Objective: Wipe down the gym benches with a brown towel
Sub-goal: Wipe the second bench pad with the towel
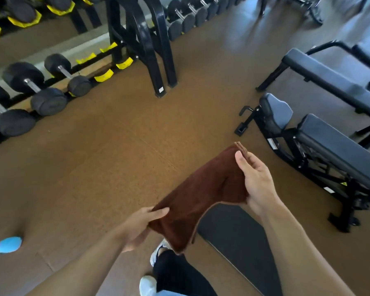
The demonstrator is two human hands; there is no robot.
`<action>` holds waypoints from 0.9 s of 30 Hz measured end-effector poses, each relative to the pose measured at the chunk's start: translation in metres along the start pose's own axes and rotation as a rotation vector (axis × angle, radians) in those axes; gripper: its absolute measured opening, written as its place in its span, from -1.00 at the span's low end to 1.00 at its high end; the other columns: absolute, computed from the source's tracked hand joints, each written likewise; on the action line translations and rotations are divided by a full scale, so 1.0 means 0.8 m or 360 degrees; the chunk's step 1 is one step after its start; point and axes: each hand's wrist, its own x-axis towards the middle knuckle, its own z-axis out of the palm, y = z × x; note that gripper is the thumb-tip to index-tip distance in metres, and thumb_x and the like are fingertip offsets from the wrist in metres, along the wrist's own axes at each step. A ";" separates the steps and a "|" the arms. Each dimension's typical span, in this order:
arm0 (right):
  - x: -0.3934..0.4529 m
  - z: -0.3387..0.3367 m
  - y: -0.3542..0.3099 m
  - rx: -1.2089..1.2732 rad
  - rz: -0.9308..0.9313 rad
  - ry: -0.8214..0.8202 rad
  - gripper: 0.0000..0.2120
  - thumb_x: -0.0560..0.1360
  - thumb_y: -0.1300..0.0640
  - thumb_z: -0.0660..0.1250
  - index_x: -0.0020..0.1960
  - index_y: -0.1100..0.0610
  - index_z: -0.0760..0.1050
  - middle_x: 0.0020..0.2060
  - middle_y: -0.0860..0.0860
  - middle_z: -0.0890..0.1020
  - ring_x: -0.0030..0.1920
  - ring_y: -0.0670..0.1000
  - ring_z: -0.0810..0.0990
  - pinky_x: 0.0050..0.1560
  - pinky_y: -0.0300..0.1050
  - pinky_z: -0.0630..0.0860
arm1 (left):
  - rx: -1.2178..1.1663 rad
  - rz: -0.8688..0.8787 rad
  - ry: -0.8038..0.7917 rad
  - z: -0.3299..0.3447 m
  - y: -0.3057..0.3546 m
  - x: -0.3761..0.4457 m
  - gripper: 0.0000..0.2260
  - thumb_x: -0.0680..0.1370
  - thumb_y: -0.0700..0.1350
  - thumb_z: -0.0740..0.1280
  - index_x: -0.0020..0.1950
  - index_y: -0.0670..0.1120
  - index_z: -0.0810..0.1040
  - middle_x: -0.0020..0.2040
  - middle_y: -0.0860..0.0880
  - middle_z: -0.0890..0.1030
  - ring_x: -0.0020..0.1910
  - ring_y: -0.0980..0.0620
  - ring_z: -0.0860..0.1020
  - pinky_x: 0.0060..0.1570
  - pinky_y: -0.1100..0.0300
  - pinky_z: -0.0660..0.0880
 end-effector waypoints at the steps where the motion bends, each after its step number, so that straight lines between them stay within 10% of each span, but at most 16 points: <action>1: 0.018 0.005 0.002 0.0011 0.0038 0.0053 -0.78 0.64 0.02 0.38 0.17 0.14 0.67 0.09 0.17 0.75 0.13 0.21 0.74 0.23 0.26 0.63 | -0.0192 0.0035 0.0064 -0.008 0.016 0.007 -0.61 0.57 -0.04 0.44 0.32 -0.23 0.60 0.26 -0.18 0.68 0.25 -0.10 0.65 0.33 0.01 0.41; 7: 0.098 0.050 0.002 0.0035 0.0180 0.0198 -0.83 0.65 -0.03 0.38 0.11 0.02 0.69 0.05 0.10 0.77 0.09 0.18 0.76 0.16 0.35 0.65 | -0.0667 0.0168 0.0381 -0.065 0.133 0.043 -0.57 0.55 -0.13 0.38 0.41 -0.22 0.54 0.27 -0.22 0.66 0.21 -0.16 0.65 0.23 -0.03 0.51; 14: 0.156 0.148 -0.015 -0.0340 -0.0027 0.0238 -0.84 0.69 0.02 0.34 0.03 -0.14 0.68 -0.08 0.02 0.77 -0.03 0.09 0.76 0.11 0.21 0.69 | -0.0308 0.0213 0.0620 -0.108 0.245 0.099 -0.77 0.66 -0.09 0.35 0.29 -0.09 0.62 0.09 -0.10 0.75 0.10 -0.11 0.72 0.27 -0.10 0.56; 20: 0.207 0.294 0.009 -0.0905 -0.0294 0.0305 -0.78 0.69 -0.07 0.30 0.30 -0.24 0.59 0.05 -0.35 0.68 0.10 -0.24 0.63 0.18 -0.13 0.59 | -0.0018 0.0145 0.0517 -0.158 0.336 0.166 -0.73 0.68 0.06 0.31 0.34 0.03 0.58 0.10 0.00 0.75 0.16 -0.08 0.68 0.26 -0.12 0.57; 27: 0.267 0.440 0.003 -0.1329 -0.0422 0.0405 -0.72 0.69 0.01 0.31 0.37 -0.18 0.60 0.21 -0.26 0.67 0.15 -0.20 0.65 0.15 -0.31 0.58 | 0.0188 -0.0015 0.0391 -0.207 0.466 0.214 -0.69 0.66 0.18 0.29 0.12 0.01 0.70 -0.02 -0.10 0.76 0.07 -0.17 0.71 0.23 -0.21 0.59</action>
